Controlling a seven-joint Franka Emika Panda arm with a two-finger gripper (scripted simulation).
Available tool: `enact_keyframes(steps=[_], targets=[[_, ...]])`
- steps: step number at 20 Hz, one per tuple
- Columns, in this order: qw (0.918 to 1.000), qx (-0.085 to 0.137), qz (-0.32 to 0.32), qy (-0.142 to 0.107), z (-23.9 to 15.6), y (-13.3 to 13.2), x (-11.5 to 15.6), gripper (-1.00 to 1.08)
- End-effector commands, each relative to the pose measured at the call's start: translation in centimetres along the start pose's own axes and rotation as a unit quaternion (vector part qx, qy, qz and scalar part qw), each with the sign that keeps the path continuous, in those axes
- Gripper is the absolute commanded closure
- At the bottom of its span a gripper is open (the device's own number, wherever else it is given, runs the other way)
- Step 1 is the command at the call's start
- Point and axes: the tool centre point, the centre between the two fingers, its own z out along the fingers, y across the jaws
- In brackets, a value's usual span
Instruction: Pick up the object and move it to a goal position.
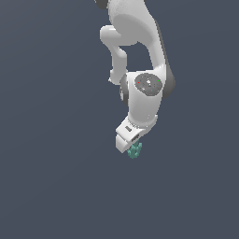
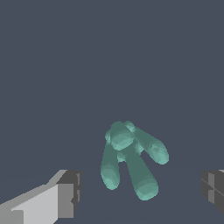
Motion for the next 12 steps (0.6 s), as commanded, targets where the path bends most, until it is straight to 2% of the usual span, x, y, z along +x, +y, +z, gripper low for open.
enact_keyframes(steps=[1, 7, 12], targets=[[1.0000, 0.000, 0.000, 0.000, 0.7, 0.0, 0.0, -0.92], [1.0000, 0.000, -0.002, 0.000, 3.8, -0.1, -0.1, -0.92], [1.0000, 0.000, -0.003, 0.000, 4.8, -0.1, 0.0, -0.92]])
